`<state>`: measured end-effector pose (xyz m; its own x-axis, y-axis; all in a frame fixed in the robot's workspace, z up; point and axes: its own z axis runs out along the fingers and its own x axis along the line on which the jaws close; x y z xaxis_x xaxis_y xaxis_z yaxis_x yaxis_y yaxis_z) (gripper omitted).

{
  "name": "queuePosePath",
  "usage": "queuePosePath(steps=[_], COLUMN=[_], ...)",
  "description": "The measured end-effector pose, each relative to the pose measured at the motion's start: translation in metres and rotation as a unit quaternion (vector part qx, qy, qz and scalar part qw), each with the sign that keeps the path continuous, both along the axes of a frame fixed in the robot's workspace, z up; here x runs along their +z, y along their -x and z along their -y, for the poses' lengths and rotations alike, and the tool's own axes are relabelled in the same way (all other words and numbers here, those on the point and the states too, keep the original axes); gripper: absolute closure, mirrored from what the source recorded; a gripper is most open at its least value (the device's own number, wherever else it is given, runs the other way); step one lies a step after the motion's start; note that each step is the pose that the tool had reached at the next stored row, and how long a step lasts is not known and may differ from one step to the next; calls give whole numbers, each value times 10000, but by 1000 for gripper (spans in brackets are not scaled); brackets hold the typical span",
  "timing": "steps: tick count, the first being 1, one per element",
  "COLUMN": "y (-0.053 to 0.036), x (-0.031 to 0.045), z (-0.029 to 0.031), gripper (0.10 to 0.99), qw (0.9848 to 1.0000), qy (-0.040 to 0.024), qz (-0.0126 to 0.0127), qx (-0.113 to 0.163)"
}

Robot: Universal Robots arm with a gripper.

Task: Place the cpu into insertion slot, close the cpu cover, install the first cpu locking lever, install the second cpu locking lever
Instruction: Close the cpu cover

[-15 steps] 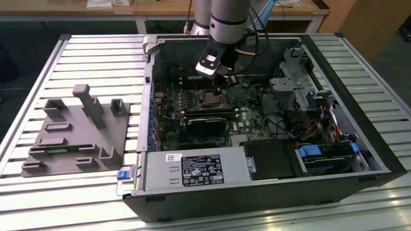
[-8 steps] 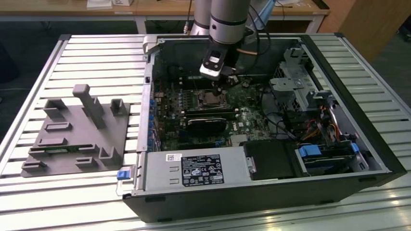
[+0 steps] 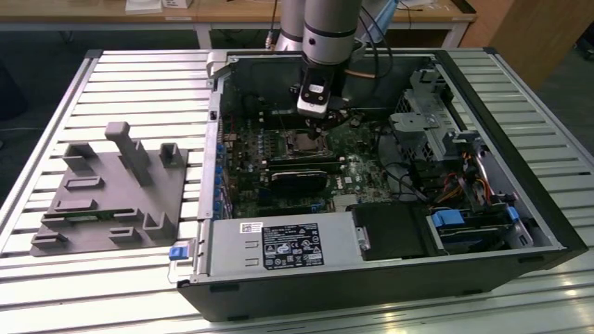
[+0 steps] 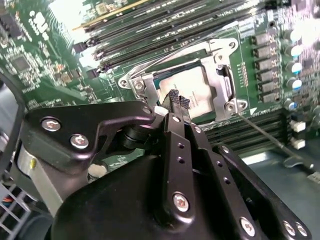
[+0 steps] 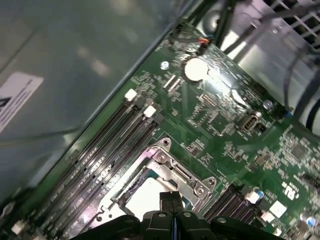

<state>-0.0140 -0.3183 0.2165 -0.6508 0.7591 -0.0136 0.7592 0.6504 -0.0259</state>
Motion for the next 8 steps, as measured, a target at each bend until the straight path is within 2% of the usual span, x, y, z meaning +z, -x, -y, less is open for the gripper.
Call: queuePosePath(steps=[4, 8], y=[0, 0], x=[-7, -13], z=[0, 0], gripper=[980, 980], qw=[9993, 9974], qy=[0, 0], qz=[0, 0], qx=[366, 727])
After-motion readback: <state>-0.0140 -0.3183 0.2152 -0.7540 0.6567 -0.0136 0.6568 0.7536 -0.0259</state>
